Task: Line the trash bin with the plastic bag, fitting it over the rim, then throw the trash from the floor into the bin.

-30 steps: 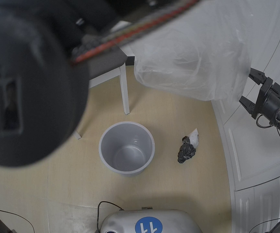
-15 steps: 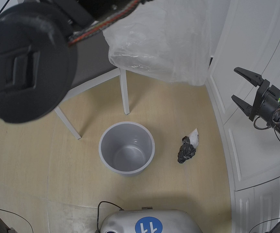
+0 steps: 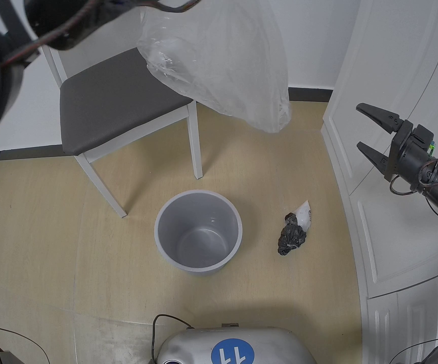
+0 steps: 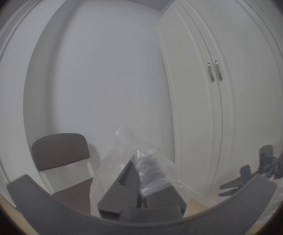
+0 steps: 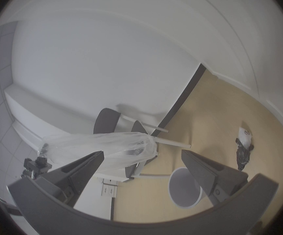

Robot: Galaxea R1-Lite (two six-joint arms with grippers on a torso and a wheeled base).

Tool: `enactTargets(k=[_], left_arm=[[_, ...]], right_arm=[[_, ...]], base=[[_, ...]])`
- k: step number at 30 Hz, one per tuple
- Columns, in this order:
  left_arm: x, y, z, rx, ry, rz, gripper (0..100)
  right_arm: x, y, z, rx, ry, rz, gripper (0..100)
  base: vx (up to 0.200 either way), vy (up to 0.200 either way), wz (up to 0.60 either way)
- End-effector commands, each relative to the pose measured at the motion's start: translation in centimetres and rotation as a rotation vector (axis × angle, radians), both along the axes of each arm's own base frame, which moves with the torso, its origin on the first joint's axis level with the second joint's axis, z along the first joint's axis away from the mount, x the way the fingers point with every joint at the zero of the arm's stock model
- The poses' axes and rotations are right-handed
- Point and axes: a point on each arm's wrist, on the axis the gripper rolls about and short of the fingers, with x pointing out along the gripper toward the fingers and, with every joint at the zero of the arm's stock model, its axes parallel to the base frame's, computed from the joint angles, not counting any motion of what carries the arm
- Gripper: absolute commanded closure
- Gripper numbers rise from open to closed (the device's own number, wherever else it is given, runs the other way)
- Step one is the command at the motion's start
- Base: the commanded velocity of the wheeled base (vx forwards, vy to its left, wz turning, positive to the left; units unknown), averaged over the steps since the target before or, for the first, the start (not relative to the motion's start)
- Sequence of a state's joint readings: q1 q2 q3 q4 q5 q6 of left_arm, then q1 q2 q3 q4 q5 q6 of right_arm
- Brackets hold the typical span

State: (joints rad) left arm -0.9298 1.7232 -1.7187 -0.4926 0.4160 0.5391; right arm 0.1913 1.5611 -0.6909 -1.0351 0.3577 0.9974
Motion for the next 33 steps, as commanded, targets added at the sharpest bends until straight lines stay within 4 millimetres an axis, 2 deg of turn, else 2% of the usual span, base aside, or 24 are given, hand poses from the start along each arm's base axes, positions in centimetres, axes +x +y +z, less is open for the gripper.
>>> enactTargets(k=[1, 2, 3, 6, 7, 9, 14, 18, 20, 28, 33], left_arm=[[-2.6, 4.1, 2.2, -0.013, -0.015, -0.042, 100], [-2.6, 4.2, 2.2, -0.012, -0.015, -0.044, 100], [-2.8, 4.3, 2.2, 0.002, -0.013, -0.062, 100], [-3.0, 4.4, 2.2, 0.002, -0.016, -0.097, 100], [-3.0, 4.4, 2.2, 0.002, -0.016, -0.097, 100], [-3.2, 4.2, 2.2, 0.000, -0.028, -0.141, 100], [-3.0, 4.0, 2.1, -0.003, -0.031, -0.144, 100], [-3.3, 4.0, 2.1, -0.002, -0.032, -0.152, 100], [-4.6, 3.5, 2.0, -0.009, -0.037, -0.204, 100], [-5.5, 2.4, 1.7, -0.007, -0.037, -0.259, 100], [-5.7, 1.7, 1.6, -0.003, -0.037, -0.278, 100]], right_arm=[[3.5, 0.6, -2.0, -0.068, 0.037, 0.070, 0], [3.5, 0.6, -2.1, -0.070, 0.037, 0.076, 0], [4.2, 0.9, -3.1, -0.078, 0.065, 0.136, 0], [5.0, 1.5, -4.7, -0.083, 0.105, 0.176, 0], [5.0, 1.5, -4.7, -0.083, 0.105, 0.176, 0], [4.6, 3.3, -5.3, -0.084, 0.109, 0.233, 0], [3.5, 5.3, -5.8, -0.092, 0.113, 0.302, 0], [4.0, 5.6, -6.3, -0.092, 0.122, 0.304, 0], [4.8, 5.9, -7.2, -0.085, 0.108, 0.303, 0], [4.9, 6.1, -6.7, 0.017, 0.040, 0.299, 0], [4.3, 6.5, -6.7, 0.044, 0.031, 0.323, 0]], base=[[0.000, 0.000, 0.00], [0.000, 0.000, 0.00], [0.000, 0.000, 0.00], [0.000, 0.000, 0.00], [0.000, 0.000, 0.00], [0.000, 0.000, 0.00], [0.000, 0.000, 0.00], [0.000, 0.000, 0.00], [0.000, 0.000, 0.00], [0.000, 0.000, 0.00], [0.000, 0.000, 0.00]])
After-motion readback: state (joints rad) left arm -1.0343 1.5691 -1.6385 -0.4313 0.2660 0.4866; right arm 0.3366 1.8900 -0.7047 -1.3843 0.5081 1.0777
